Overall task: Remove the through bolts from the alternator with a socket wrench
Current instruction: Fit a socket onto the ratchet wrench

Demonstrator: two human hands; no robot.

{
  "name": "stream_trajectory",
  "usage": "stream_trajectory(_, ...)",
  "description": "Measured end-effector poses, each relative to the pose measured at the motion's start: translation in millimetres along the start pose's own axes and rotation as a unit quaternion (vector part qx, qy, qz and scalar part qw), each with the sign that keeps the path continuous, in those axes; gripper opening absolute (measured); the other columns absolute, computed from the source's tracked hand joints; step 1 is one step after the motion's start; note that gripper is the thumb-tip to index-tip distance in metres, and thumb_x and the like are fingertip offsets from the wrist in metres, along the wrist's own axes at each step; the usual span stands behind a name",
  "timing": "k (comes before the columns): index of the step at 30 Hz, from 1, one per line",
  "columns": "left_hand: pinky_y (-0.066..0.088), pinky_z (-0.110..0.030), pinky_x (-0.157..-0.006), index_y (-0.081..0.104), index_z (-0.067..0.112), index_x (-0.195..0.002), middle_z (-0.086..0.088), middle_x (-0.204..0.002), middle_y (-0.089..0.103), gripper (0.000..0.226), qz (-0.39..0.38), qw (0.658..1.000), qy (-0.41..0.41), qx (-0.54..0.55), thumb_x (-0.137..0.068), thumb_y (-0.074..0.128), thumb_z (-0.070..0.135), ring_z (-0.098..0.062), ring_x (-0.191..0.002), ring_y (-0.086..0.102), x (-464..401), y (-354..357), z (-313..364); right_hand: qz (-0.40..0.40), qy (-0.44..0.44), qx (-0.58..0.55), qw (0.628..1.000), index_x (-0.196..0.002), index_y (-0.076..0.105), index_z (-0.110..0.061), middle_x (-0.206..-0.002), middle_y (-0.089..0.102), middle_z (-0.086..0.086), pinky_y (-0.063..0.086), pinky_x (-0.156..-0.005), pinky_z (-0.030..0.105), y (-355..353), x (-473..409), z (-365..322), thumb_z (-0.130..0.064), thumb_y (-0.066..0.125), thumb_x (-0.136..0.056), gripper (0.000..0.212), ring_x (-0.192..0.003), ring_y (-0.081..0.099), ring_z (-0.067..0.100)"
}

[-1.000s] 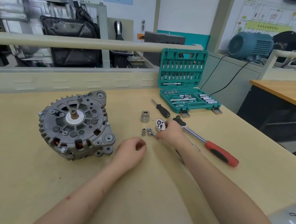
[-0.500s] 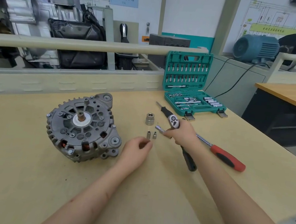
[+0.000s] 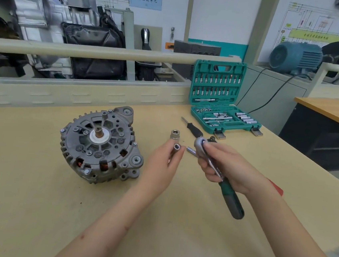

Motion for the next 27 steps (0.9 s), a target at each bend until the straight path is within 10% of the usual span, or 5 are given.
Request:
stream_trajectory(12, 0.018, -0.031, -0.054, 0.051, 0.0, -0.08, -0.014, -0.073, 0.053, 0.01, -0.045, 0.985, 0.053, -0.16, -0.088, 0.048, 0.005, -0.031, -0.069, 0.046, 6.5, -3.2, 20.7, -0.064, 0.04, 0.008, 0.997, -0.064, 0.049, -0.01, -0.045, 0.046, 0.002, 0.02, -0.035, 0.016, 18.6, 3.4, 0.9, -0.037, 0.047, -0.074, 0.029, -0.034, 0.035, 0.009)
stream_trajectory(27, 0.013, -0.032, -0.053, 0.04, 0.009, -0.075, 0.009, -0.056, 0.031, 0.017, -0.049, 0.989, 0.035, -0.137, -0.09, 0.046, 0.008, -0.025, -0.058, 0.032, 11.9, -9.6, 32.1, -0.058, 0.064, -0.078, 0.993, -0.066, 0.05, -0.007, -0.042, 0.041, 0.003, 0.021, -0.03, 0.01, 22.3, 4.9, 5.5, -0.034, 0.047, -0.073, 0.029, -0.033, 0.031, 0.01)
Point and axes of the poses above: each hand's wrist, its own x-axis away from the middle knuckle, its own y-axis out of the palm, z = x × y, the point moved 4 cm from there along -x, towards the middle knuckle
